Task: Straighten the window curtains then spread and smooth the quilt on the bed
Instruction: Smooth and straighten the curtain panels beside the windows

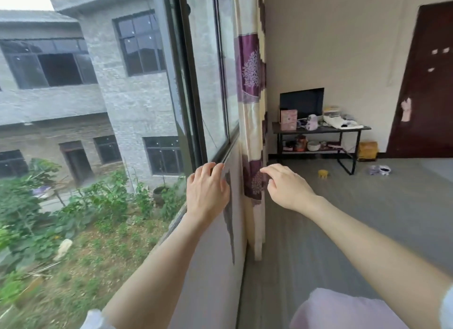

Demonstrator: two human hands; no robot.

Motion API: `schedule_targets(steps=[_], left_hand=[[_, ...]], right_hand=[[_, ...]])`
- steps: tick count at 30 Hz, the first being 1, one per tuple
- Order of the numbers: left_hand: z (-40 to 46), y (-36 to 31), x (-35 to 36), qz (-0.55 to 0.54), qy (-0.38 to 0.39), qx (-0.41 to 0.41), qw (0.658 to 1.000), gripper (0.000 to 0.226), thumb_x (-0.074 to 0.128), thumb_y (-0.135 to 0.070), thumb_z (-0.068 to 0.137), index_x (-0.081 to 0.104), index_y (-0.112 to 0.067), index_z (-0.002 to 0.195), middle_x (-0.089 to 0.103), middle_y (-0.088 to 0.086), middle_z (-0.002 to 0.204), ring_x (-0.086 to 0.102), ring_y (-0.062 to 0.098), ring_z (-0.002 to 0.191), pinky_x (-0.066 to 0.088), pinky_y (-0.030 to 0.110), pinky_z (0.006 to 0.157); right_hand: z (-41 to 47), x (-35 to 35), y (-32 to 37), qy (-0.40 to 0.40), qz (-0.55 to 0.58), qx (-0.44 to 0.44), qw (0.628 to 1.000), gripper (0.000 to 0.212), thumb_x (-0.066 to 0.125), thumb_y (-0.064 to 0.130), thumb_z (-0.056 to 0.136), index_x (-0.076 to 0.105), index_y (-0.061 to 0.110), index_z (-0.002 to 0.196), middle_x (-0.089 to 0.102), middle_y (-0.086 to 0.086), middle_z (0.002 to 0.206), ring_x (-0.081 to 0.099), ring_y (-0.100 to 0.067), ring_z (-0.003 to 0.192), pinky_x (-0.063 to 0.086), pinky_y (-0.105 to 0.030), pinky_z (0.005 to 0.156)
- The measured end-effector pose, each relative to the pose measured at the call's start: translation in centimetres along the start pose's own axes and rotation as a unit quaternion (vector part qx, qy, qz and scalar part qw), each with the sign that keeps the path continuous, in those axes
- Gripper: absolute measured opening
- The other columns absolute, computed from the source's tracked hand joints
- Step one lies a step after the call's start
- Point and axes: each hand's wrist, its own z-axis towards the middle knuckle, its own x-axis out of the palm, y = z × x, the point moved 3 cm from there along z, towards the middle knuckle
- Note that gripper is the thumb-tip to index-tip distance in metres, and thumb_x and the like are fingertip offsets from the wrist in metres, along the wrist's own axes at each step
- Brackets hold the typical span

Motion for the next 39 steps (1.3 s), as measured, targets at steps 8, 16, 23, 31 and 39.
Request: schedule_targets(steps=[8, 16, 23, 31, 39], left_hand=[[15.4, -0.7, 12.4, -0.007, 0.006, 0.036, 0.999, 0.039, 0.043, -0.026, 0.091, 0.045, -0.017, 0.130, 0.048, 0.004, 0.133, 0.044, 0.026, 0.122, 0.036, 0.041, 0.097], [32.1, -0.9, 24.3, -0.040, -0.003, -0.003, 0.999, 0.048, 0.046, -0.023, 0.089, 0.038, -0.016, 0.136, 0.039, 0.005, 0.141, 0.038, 0.026, 0.128, 0.039, 0.043, 0.094], [45.5, 1.6, 34.0, -0.052, -0.014, -0.032, 0.998, 0.060, 0.044, -0.034, 0.091, 0.021, -0.022, 0.145, 0.020, 0.012, 0.153, 0.024, 0.032, 0.137, 0.037, 0.049, 0.101], [62.8, 4.5, 42.4, -0.098, -0.077, -0.018, 0.992, 0.081, 0.049, -0.047, 0.087, 0.003, -0.022, 0.149, 0.010, 0.009, 0.157, 0.013, 0.030, 0.143, 0.031, 0.051, 0.108], [74.6, 6.9, 50.9, -0.125, -0.081, -0.033, 0.988, 0.093, 0.055, -0.055, 0.082, -0.006, -0.029, 0.148, -0.003, 0.015, 0.157, 0.003, 0.036, 0.144, 0.019, 0.049, 0.113]], right_hand=[[13.6, 3.3, -10.6, -0.032, 0.006, 0.022, 0.999, 0.042, 0.035, 0.013, 0.093, 0.042, 0.019, 0.134, 0.040, 0.001, 0.142, 0.039, -0.020, 0.128, 0.037, -0.037, 0.099], [30.2, 4.0, -22.7, -0.055, 0.028, 0.050, 0.997, 0.044, 0.033, 0.016, 0.095, 0.036, 0.020, 0.138, 0.035, 0.001, 0.146, 0.034, -0.020, 0.132, 0.036, -0.036, 0.100], [43.1, 7.7, -28.6, -0.066, 0.055, 0.046, 0.995, 0.048, 0.033, 0.023, 0.097, 0.023, 0.019, 0.144, 0.024, 0.003, 0.152, 0.027, -0.018, 0.138, 0.034, -0.037, 0.106], [61.0, 8.5, -33.8, -0.139, 0.104, 0.033, 0.984, 0.052, 0.032, 0.030, 0.098, 0.016, 0.018, 0.147, 0.019, 0.000, 0.154, 0.023, -0.017, 0.140, 0.026, -0.036, 0.110], [76.2, 11.4, -39.6, -0.087, 0.163, 0.020, 0.983, 0.089, 0.049, 0.046, 0.090, -0.016, 0.019, 0.145, -0.018, -0.002, 0.157, -0.010, -0.017, 0.144, 0.004, -0.039, 0.115]])
